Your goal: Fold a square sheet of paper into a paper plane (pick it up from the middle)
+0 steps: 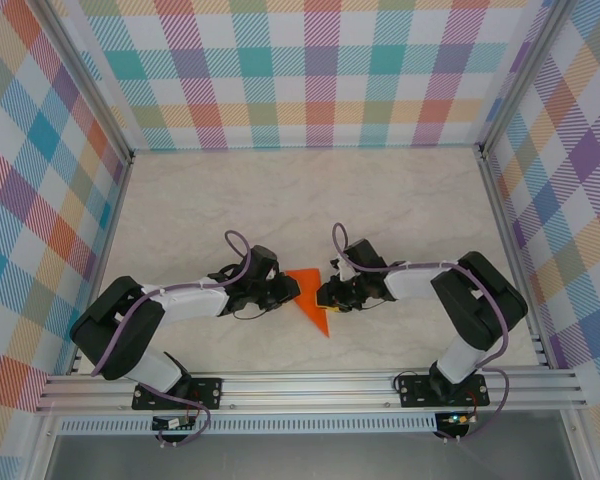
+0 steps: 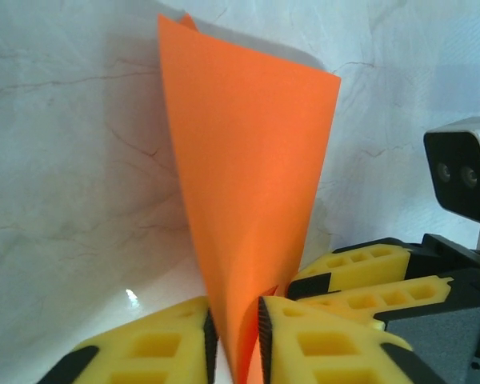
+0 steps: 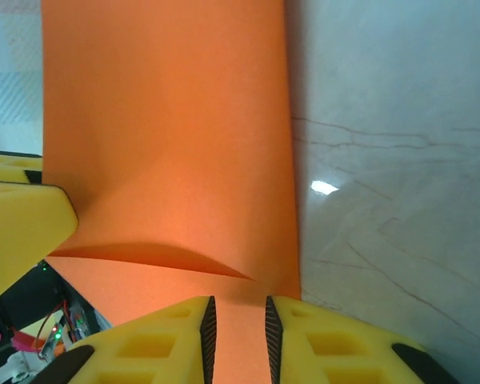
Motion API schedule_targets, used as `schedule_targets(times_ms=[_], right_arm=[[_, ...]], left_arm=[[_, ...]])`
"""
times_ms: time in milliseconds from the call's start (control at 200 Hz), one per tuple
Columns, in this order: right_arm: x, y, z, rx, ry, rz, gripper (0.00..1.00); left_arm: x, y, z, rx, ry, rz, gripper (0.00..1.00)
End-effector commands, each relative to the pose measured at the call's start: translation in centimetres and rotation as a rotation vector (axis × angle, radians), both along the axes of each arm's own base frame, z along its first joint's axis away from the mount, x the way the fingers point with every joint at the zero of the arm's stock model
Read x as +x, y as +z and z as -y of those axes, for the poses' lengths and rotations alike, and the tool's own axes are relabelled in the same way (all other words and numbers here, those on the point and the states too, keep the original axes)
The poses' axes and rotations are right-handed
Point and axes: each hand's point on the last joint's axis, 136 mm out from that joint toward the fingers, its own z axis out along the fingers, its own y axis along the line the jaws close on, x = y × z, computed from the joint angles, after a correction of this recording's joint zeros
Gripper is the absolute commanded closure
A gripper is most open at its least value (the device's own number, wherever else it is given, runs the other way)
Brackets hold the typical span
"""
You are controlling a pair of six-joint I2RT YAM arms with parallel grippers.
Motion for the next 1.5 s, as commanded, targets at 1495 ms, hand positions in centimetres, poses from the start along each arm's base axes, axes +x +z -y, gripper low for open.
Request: schedule_targets(times_ms=[1495], right_arm=[[-2.4,1.2,-1.8,-0.668,0.385,1.104,0.55]], left_arm=[[1.3,3.2,1.4,-0.027,0.008,0.022,0.99]])
